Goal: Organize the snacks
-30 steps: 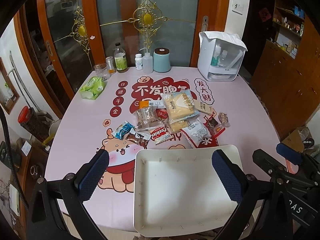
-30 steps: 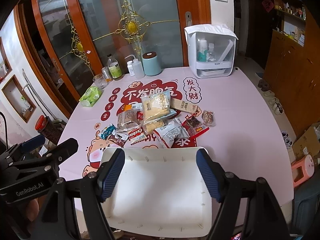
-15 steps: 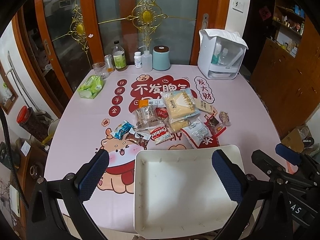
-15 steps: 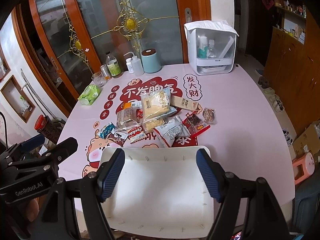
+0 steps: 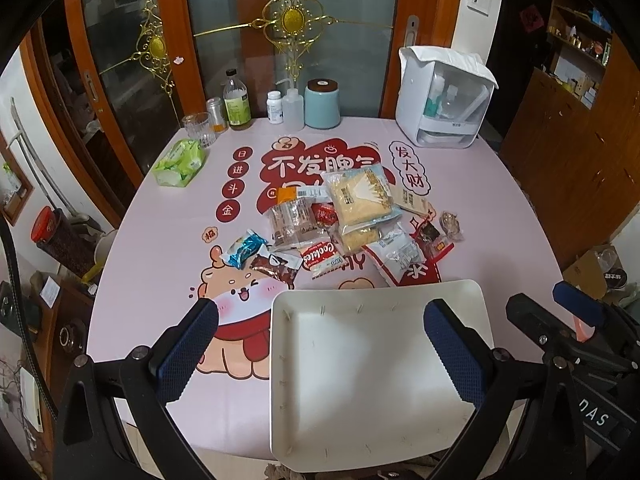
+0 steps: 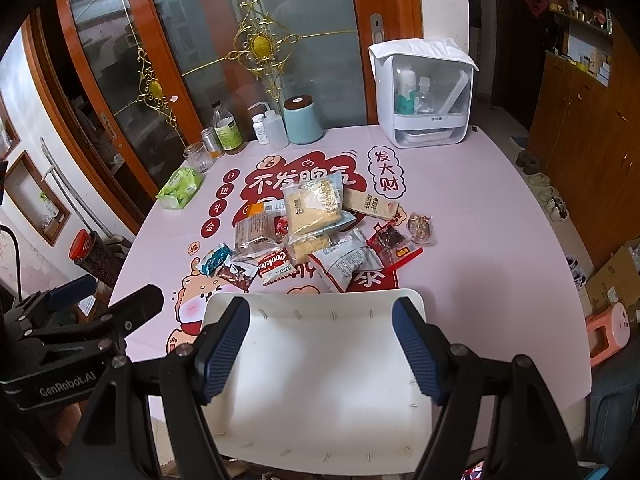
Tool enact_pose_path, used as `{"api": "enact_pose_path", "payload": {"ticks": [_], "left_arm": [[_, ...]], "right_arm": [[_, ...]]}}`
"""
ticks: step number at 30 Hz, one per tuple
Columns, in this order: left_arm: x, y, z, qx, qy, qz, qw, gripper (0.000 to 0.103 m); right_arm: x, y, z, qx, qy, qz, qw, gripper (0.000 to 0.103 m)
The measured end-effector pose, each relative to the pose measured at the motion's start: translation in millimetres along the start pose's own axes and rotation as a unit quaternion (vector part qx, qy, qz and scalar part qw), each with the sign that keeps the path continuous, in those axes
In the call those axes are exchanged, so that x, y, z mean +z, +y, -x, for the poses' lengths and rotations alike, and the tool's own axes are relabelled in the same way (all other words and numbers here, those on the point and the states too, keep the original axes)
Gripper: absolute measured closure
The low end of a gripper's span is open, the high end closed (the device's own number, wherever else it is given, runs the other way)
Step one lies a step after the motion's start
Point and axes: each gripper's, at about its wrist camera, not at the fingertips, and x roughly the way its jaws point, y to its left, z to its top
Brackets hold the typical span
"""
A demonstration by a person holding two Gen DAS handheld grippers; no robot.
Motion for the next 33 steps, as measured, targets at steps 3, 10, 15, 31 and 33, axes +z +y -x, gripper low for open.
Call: {"api": "enact_pose_path", "payload": {"ticks": [3,10,15,31,33], "left_arm": [[0,1,0,-0.003,0.001,-0.001,1.0000,0.001],[2,4,3,-0.003,-0.009,-0.003,1.0000,0.001],[7,9,2,0.008,-0.013,-0.002,0.9999,0.001],[74,68,-21,0.063,-0.058,-0.007,0.9963,0.001],[82,77,-36,0.062,-0.048,-0.002,0.9969,0.001]], "right_arm": [[0,0,-1,-0.001,0.000,0.000,1.000,0.028],[7,4,1,-0.006,-0.003,-0.001,1.000,0.028],[13,8,-1,-0.009,-0.005,0.006,1.000,0.028],[77,-2,-58,-0.037,0.021,0.010,0.999,0.029],[82,-6,-78,-0.033,0.035,0.003,0.999,0.029]]}}
